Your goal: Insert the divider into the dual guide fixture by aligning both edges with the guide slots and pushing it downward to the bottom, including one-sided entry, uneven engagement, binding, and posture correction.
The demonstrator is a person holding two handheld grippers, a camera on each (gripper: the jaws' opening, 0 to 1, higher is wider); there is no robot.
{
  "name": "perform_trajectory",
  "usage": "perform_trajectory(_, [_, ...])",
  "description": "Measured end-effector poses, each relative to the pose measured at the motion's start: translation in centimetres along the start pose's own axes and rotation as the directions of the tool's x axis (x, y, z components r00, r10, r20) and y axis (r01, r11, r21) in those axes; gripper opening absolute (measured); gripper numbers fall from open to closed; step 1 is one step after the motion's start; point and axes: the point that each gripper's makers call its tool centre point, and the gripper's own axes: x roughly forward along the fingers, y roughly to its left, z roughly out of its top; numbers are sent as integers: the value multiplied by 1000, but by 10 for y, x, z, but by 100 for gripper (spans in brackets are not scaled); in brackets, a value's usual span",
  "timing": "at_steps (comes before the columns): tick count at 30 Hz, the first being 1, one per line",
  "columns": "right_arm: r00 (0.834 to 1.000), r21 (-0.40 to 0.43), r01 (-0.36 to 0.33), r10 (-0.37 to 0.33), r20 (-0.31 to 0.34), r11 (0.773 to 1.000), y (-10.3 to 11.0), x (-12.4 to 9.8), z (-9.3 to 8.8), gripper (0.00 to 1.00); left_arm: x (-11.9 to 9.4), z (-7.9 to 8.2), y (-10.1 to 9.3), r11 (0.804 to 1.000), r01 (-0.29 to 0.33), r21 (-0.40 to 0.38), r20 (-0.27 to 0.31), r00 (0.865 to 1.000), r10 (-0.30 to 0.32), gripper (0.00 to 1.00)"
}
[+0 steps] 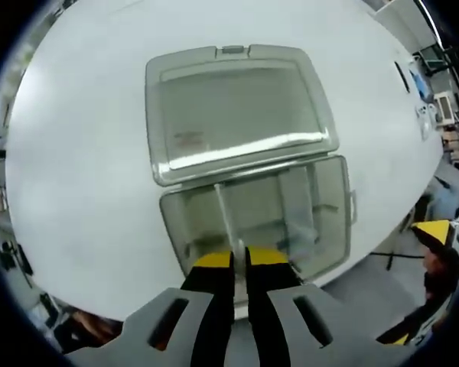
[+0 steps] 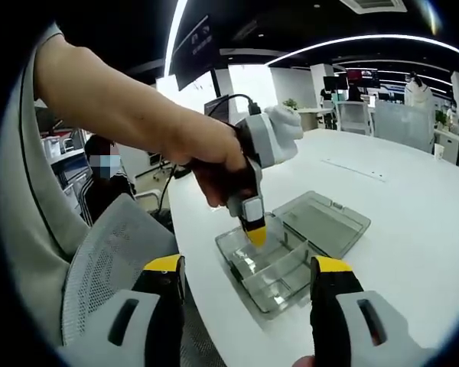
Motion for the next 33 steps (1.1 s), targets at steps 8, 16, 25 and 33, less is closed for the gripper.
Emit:
perform_trajectory(8, [1000,2,-1,1,-3,1000,-1,-1,-1,64,2,0,0,1000,-11,10,-3,1000,11,2])
perform_trajectory(16, [1000,-2,3,-3,-10,1000,-3,-3,-2,64,3,1,1,1000,-3,8,-10,1000,3,2])
perform_trajectory(25, [1000,-4,-1,1,-9,1000,-1,0,0,63,4,2,0,999,-19,27,-13,1000,20,2])
perform_trajectory(33, [1000,-2,2,-2,-11,1000,-2,-1,-1,63,4,1,1,1000,-11,22,9,1000,11,2])
